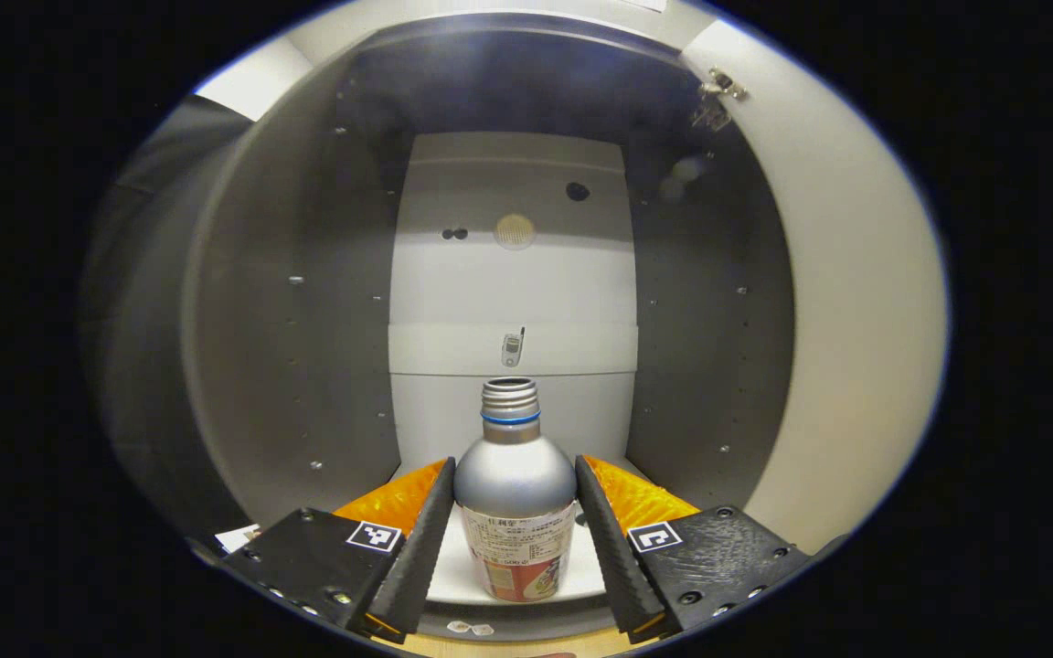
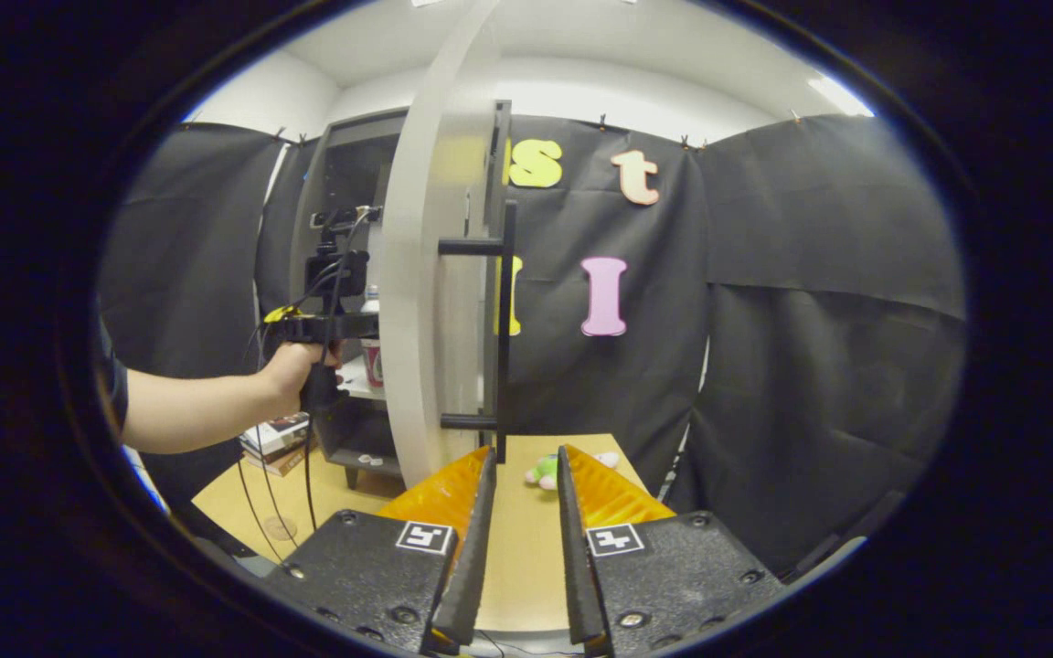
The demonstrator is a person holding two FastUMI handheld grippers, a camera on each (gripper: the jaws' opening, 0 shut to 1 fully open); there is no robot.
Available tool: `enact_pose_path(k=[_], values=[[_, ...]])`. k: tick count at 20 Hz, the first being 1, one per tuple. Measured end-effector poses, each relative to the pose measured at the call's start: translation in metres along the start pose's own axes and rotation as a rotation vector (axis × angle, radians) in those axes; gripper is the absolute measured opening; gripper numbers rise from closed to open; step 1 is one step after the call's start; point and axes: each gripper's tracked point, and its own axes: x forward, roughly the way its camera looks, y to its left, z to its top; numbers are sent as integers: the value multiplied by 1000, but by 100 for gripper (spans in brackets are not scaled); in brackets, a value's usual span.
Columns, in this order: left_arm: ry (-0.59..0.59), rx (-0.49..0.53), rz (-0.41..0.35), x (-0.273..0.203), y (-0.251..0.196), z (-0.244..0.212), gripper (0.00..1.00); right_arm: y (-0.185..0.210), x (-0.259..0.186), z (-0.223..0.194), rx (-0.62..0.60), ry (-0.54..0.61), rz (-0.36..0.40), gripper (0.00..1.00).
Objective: Open the cabinet door with the right hand, grasp the bottle in the cabinet with the left hand and place it on the coaster, then close the cabinet door with the right hand.
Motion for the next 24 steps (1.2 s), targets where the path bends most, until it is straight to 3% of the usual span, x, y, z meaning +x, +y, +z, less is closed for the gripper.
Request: enact_pose_path(k=[1, 4, 6, 8, 9, 10, 13, 19, 24], values=[[-1, 2, 6, -16, 4, -1, 75, -2, -1, 9, -17, -18, 17, 40], [-9, -16, 43, -60, 24, -6, 75, -10, 2, 25, -70, -55, 47, 40], [-36, -14, 80, -91, 44, -9, 75, -10, 5, 26, -42, -57, 61, 40], [-44, -12, 95, -119, 57, -20, 75, -12, 3, 30, -10, -66, 53, 46], [-41, -10, 105, -130, 65, -27, 75, -11, 4, 33, -5, -71, 50, 41], [-35, -6, 118, -143, 73, -34, 75, -8, 7, 34, -4, -73, 54, 46], [-3, -19, 173, -172, 101, -64, 75, -7, 19, 41, -25, -80, 28, 36], [24, -37, 226, -203, 140, -119, 75, -7, 16, 37, 90, -120, -8, 38], [81, -72, 275, -233, 170, -184, 75, 4, 0, 37, -136, -149, -92, 36]])
